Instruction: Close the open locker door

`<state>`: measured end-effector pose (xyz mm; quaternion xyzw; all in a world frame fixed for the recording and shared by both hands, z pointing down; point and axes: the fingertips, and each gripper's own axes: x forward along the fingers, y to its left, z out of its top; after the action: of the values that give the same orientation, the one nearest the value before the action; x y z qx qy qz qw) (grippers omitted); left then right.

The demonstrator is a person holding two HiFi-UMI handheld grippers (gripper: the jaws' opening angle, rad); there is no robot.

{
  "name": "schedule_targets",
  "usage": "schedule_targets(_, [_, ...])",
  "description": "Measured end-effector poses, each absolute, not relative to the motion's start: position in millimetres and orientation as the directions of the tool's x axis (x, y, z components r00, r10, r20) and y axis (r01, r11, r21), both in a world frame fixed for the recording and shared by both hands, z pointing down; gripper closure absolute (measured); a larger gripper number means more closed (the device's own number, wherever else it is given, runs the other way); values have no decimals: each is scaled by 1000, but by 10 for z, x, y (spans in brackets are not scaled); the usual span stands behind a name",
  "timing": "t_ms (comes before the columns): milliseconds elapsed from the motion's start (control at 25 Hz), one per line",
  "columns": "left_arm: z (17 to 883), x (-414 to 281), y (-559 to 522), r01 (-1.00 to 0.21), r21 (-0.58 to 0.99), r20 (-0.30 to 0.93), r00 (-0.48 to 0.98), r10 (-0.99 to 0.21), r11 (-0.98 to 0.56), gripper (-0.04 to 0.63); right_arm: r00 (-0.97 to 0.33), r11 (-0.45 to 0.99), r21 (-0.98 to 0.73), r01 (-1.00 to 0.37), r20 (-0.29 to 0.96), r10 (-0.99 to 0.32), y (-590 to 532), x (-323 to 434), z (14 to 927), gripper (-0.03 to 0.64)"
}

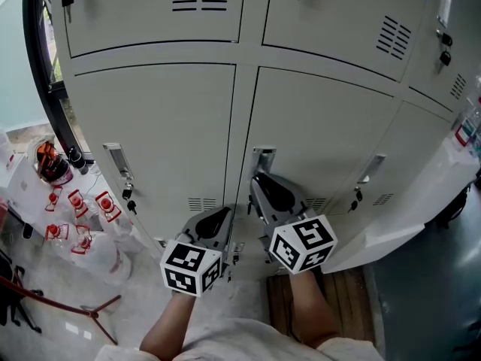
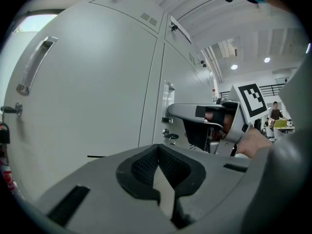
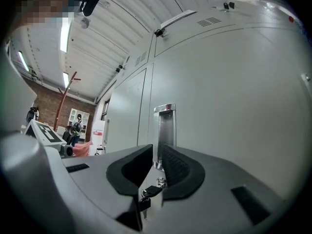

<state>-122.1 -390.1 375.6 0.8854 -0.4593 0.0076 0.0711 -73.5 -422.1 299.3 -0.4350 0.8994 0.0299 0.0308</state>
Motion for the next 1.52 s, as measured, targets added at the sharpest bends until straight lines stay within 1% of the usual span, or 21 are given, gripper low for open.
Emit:
schedule_targets(400, [3713, -1083, -3756, -825, 113, 83, 564, -822, -554, 588, -613, 614, 16, -789, -91, -785, -4002, -524, 3006, 568])
schedule_targets(840, [3693, -786, -3408, -824, 111, 99, 565, -819, -555, 588, -609, 609, 24, -793, -62, -791, -3574, -226, 3069, 569])
schedule_targets(1280, [3642, -442, -2961, -823, 104, 104, 568, -817, -559, 588, -605, 604, 30, -796, -49, -795, -3071, 123, 3086, 594])
schedule_targets(1520, [3551, -393, -2790, -842, 91, 92, 539, -837, -532, 588, -614, 613, 33, -790, -52, -788, -2826, 273, 3081, 607])
